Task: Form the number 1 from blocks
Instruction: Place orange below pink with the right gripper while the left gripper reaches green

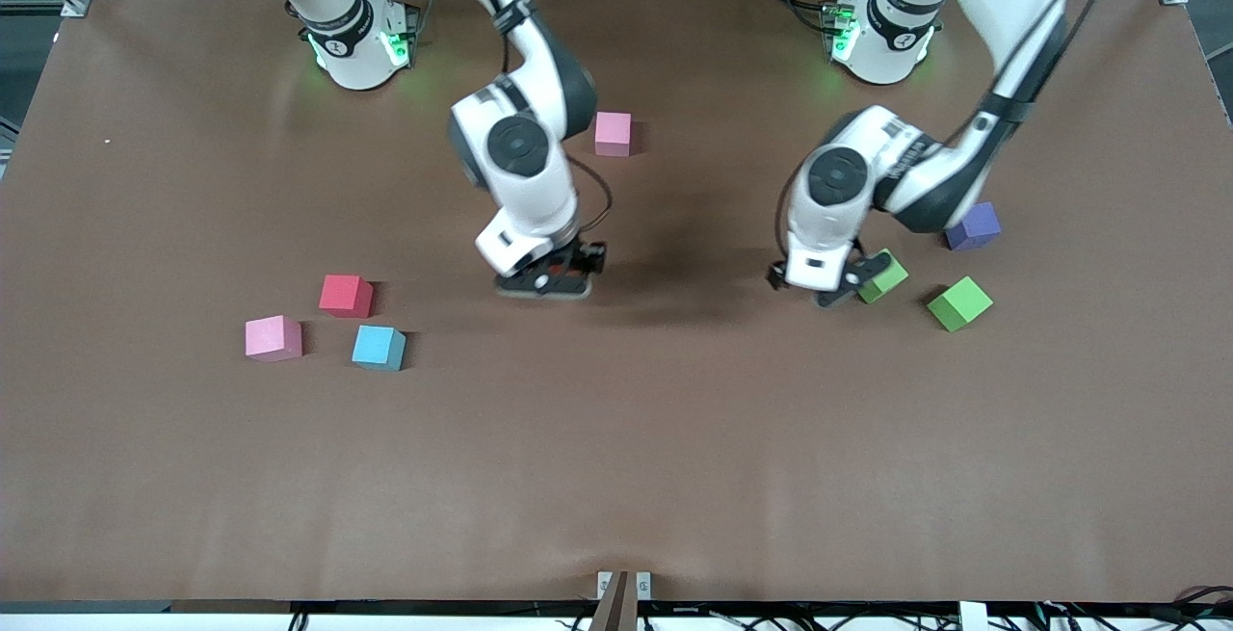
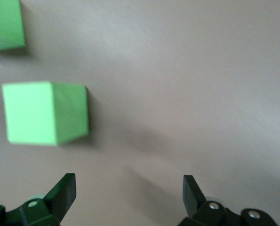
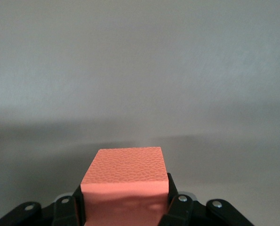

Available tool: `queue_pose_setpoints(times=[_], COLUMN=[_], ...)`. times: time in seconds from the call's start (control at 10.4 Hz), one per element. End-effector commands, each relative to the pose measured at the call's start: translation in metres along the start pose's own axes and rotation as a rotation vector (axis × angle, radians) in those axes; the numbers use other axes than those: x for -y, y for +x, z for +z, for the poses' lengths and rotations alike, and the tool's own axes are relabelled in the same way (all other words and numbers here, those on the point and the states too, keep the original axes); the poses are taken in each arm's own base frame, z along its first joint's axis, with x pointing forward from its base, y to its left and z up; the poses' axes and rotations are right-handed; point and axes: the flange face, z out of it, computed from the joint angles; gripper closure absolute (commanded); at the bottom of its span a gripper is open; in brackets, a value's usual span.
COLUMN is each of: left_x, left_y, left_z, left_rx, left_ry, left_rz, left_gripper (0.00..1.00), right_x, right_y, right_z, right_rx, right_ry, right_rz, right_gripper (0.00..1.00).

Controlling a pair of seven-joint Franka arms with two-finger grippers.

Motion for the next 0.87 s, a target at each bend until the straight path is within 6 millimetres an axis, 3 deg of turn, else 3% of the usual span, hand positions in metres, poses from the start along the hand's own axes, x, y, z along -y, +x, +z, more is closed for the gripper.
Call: queue_pose_setpoints(times=[0.0, 0.19, 0.39, 0.58, 0.77], left_x=[0.045, 0.076, 0.099, 0.111, 0.110], left_y=[0.039, 0.059, 0.065, 0.064, 0.059], left_z=[0.002, 0.012, 0.016, 0.020, 0.026], left_rx=[-0.004, 0.028, 0.059, 0.073, 0.067], left_ry=[0.010, 0.009, -0.029, -0.076, -0.111], left_rz=[0.037, 0.045, 0.012, 0.002, 0.008], left_gripper=[0.00, 0.00, 0.00, 0.00, 0.00], right_x=[-0.007, 0.004, 0.018, 0.020, 0.018], right_y=[-0.040, -0.077, -0.104, -0.128, -0.151], right_z=[0.001, 0.016, 0.026, 0.029, 0.039], right_rx=[0.035, 0.048, 0.058, 0.087, 0.116], right_ry=[0.012, 0.036, 0.052, 0.046, 0.027], right_rz=[-0.014, -0.062, -0.047, -0.058, -0.064], right_gripper=[0.39, 0.39, 0.39, 0.39, 0.39])
